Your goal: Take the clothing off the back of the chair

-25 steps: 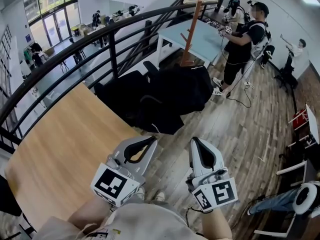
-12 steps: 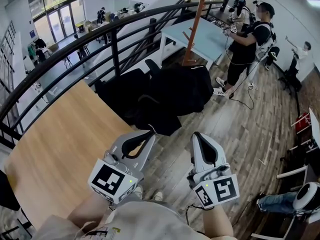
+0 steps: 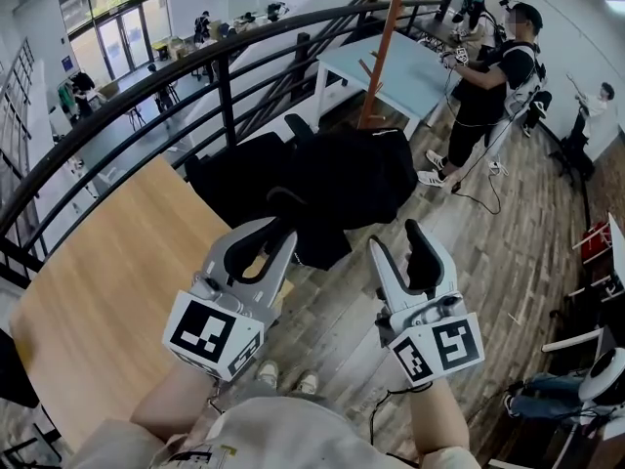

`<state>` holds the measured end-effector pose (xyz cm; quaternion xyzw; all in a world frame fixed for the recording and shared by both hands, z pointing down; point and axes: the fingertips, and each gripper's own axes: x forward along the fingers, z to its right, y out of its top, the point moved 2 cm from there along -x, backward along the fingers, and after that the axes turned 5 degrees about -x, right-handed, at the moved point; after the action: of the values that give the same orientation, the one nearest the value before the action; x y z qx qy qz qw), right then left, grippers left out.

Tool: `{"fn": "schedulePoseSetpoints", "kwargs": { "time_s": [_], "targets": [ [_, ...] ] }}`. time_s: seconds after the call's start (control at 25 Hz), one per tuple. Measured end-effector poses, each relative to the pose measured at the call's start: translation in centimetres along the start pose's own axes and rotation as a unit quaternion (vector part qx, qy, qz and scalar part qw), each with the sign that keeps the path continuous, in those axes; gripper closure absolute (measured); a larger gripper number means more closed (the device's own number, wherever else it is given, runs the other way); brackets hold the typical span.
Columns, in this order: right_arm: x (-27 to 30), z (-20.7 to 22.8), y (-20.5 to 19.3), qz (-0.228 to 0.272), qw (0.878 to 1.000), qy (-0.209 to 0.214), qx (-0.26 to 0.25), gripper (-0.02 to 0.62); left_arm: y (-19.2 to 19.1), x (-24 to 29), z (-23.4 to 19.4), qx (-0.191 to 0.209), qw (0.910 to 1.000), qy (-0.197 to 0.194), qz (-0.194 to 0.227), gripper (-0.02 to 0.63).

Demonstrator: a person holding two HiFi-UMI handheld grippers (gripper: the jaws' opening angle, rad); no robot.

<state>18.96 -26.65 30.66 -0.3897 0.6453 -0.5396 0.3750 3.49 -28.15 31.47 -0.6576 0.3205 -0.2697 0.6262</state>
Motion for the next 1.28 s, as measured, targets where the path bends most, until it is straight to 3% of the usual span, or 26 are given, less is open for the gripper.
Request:
{"fn": "schedulePoseSetpoints", "kwargs": {
  "time_s": [0.28, 0.56, 0.72, 1.0, 1.28],
  "targets": [
    [3.1, 2.8, -1.5, -0.021, 1.0, -0.003, -0.023, 0.288, -1.3, 3.3, -0.9, 0.002, 0.9999, 0.009, -0.009, 0.491],
    [6.3, 6.3, -4.3, -0.042, 0.999, -0.017, -0.024, 0.199, -4.3, 6.8, -2.2, -0.006, 0.9988, 0.01, -0.048, 0.429],
    [8.1, 8.9, -7.0, -0.057, 0.997, -0.039, -0.022, 0.136, -6.7, 8.5, -2.8, -0.01, 0.9973, 0.012, -0.072, 0.408],
    [10.6, 11.2, -12.4, -0.101, 0.994, -0.04, -0.001, 0.108, -11.8, 10.8, -4.3, -0.023, 0.9932, 0.021, -0.112, 0.405],
    [12.3, 14.6, -18.6, -0.115, 0.989, -0.079, 0.044, 0.007, -17.2, 13.3, -5.2, -0.049, 0.986, 0.0, -0.159, 0.291]
  ]
}}
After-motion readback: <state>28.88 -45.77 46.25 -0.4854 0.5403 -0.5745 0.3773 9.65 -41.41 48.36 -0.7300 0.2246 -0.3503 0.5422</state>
